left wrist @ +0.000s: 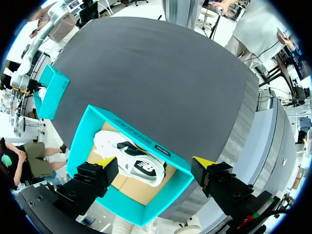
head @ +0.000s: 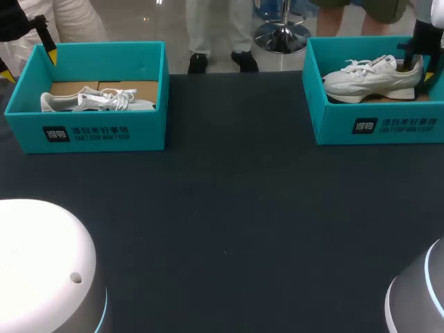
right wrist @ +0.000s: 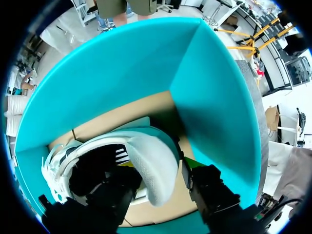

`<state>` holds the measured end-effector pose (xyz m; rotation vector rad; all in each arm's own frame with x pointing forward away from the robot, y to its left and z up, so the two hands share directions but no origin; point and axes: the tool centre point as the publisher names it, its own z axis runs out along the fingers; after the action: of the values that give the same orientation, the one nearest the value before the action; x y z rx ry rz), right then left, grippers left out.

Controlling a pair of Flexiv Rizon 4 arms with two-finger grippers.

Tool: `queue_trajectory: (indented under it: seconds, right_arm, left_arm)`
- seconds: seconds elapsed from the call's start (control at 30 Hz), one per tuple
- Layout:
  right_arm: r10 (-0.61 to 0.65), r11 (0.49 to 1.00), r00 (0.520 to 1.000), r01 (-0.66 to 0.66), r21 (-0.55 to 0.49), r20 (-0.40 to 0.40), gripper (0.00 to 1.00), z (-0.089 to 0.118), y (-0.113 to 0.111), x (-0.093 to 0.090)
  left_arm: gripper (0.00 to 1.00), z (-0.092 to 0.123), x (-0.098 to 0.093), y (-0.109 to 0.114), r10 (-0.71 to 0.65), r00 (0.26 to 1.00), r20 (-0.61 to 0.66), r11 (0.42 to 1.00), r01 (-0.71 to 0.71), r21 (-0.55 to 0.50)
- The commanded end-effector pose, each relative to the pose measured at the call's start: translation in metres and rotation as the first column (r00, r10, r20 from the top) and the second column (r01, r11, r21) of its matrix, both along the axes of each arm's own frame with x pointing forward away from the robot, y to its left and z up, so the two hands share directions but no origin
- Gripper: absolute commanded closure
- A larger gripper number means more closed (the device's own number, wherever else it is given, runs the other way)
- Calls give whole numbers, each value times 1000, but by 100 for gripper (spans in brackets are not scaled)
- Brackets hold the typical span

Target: Take the shoe out of the shoebox, open the shoe tongue, remove and reinsert the insole, then place the shoe into the shoebox

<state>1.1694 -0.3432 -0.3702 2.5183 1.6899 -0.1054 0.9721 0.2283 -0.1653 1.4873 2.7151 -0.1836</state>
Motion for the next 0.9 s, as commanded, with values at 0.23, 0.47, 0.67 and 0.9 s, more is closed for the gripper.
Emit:
queue_trajectory:
  seconds: [0.23, 0.47, 0.67, 0.9]
  right_arm:
    - [-24, 999, 996, 26, 23, -84, 56, -5, -3, 8]
    - [-26, 999, 995, 28, 17, -92, 58, -6, -4, 8]
    - [-29, 999, 995, 31, 11, -95, 63, -5, -4, 8]
    - [-13, 1000, 995, 11, -20, -97, 24, -2, -5, 8]
  left_arm:
    - [0, 0, -1, 1, -1, 1000, 2, 1000, 1, 2]
    - [0, 0, -1, 1, -1, 1000, 2, 1000, 1, 2]
    - [0, 0, -1, 1, -1, 1000, 2, 1000, 1, 2]
    - [0, 0, -1, 1, -1, 1000, 2, 1000, 1, 2]
